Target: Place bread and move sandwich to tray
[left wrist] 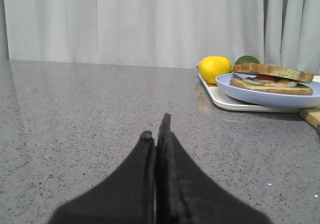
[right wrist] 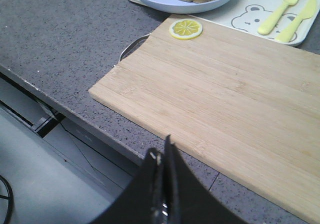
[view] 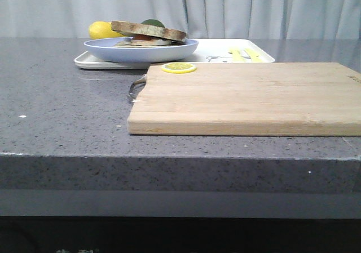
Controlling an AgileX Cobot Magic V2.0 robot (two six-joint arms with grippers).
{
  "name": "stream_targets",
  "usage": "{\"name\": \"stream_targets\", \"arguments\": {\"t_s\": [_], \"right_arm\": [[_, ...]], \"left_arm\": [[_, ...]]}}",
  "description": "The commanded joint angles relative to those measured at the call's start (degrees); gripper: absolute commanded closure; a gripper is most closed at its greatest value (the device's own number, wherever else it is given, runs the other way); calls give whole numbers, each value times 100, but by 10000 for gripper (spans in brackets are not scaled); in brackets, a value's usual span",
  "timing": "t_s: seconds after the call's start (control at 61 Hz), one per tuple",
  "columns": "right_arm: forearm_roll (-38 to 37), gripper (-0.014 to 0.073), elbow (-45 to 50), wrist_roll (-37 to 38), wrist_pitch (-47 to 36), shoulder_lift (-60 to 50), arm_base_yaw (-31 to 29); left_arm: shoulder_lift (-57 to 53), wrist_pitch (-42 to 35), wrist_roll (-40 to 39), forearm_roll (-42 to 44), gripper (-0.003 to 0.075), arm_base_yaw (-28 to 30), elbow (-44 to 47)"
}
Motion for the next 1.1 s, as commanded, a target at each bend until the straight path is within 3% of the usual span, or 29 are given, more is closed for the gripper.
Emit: {"name": "stream_targets", "arguments": {"t_s": [0.0, 0.246, 0.361, 0.557, 0.689, 0.918, 1.082], "right_arm": [[94, 662, -133, -13, -396, 7, -9], [94, 662, -133, -13, -396, 7, -9], [-150, 662, 35, -19, -848, -259, -174], [-158, 659, 1486, -19, -2650, -1389, -1341], [-77, 659, 2593, -19, -3523, -2243, -1812], [-77, 659, 3850, -19, -4257, -3075, -1979], [-103, 659, 4138, -19, -4401, -3233, -1991]], "left_arm": [[-140, -488, -52, 9, 741, -39, 5], [-140, -488, -52, 9, 741, -39, 5], [-129, -488, -52, 9, 741, -39, 5], [-129, -488, -52, 9, 741, -39, 5], [-129, -488, -52, 9, 741, -39, 5], [-129, -488, -52, 9, 741, -39, 5], [-129, -488, -52, 9, 741, -39, 5]]}}
